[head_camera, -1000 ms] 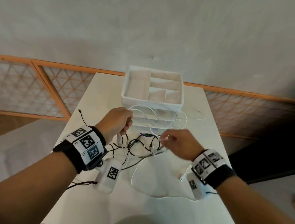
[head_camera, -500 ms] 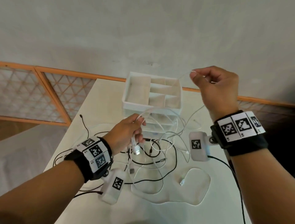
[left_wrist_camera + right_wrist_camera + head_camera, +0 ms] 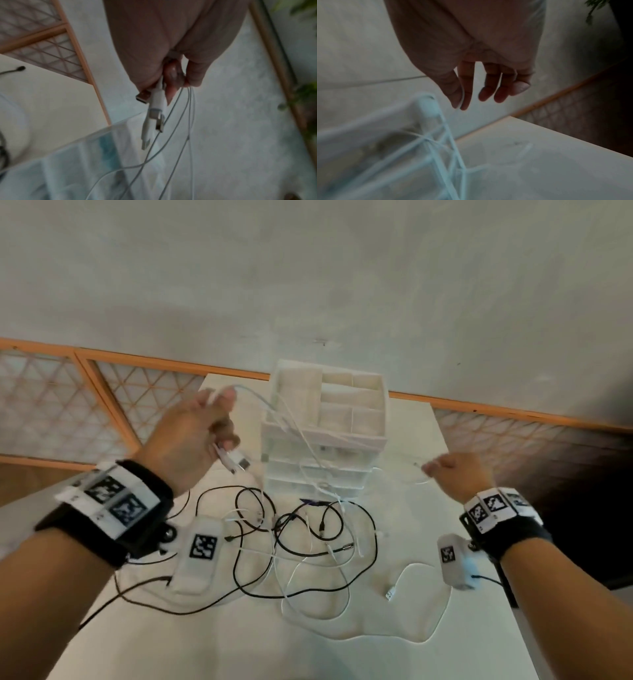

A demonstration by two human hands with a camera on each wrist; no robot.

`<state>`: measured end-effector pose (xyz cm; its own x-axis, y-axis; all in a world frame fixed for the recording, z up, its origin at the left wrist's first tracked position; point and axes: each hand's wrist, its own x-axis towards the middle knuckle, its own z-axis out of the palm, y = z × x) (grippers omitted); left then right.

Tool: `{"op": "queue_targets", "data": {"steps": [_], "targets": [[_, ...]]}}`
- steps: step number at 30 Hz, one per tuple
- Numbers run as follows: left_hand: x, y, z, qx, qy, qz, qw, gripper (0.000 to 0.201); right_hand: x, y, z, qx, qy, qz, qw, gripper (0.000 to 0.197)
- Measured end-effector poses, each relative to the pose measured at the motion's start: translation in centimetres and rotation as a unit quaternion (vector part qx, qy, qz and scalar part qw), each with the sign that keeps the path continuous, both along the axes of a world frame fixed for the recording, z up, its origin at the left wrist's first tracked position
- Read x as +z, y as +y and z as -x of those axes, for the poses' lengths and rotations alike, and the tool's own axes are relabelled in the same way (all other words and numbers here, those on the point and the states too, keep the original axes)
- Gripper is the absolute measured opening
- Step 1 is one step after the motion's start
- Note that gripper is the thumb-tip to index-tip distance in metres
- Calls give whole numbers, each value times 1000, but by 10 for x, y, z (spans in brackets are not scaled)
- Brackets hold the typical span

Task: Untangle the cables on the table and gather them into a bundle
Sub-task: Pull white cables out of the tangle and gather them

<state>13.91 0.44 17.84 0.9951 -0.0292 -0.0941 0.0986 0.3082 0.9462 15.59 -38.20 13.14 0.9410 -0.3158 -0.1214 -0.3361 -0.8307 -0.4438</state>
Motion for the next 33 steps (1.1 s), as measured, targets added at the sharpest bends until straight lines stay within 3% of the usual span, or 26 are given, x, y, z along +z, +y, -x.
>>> {"op": "queue_targets", "data": {"steps": [2,4,7,9,10,12,16,18,21,23,25,26,27,29,31,33], "targets": [[17,1,-2,7,-37,31,999,10,-17,-9,0,-28,86,22,996,34],[19,-5,1,-4,-53,-34,998,15,-13,-8,-7,-92,56,-154,982,25],[4,-16,5,-1,-30,-233,972,25,26,-2,-21,-131,-125,-407,895,34],[-9,-21,1,42,9,-292,955,31,67,10,-23,-74,-239,-496,832,45],[-15,-22,-1,66,31,-301,951,32,82,14,-22,-50,-291,-490,820,45],[-21,-25,-3,99,66,-312,943,32,94,17,-20,-19,-354,-383,853,40],[-21,-23,-9,122,87,-275,950,29,53,9,-14,-6,-263,-228,937,37],[-15,-21,-10,116,77,-247,959,28,34,7,-5,5,-259,-228,939,38],[-8,-23,-10,41,61,-224,972,29,29,12,-2,47,-335,-327,882,43],[-4,-32,-6,-39,51,-217,974,30,20,14,-6,81,-300,-266,912,32],[-1,-46,-1,-85,40,-218,971,28,-9,4,-9,95,-160,-139,973,24],[0,-51,0,-93,35,-223,970,26,-25,-3,-8,96,-53,-81,991,34],[2,-54,1,-93,30,-231,968,24,-37,-6,-3,95,52,-29,994,57],[8,-56,2,-90,16,-246,965,20,-36,-2,12,104,179,7,978,93],[12,-58,1,-103,-2,-269,958,27,-13,9,17,151,141,-43,977,108],[19,-69,5,-144,-24,-297,944,43,22,35,21,197,36,-145,969,109]]}}
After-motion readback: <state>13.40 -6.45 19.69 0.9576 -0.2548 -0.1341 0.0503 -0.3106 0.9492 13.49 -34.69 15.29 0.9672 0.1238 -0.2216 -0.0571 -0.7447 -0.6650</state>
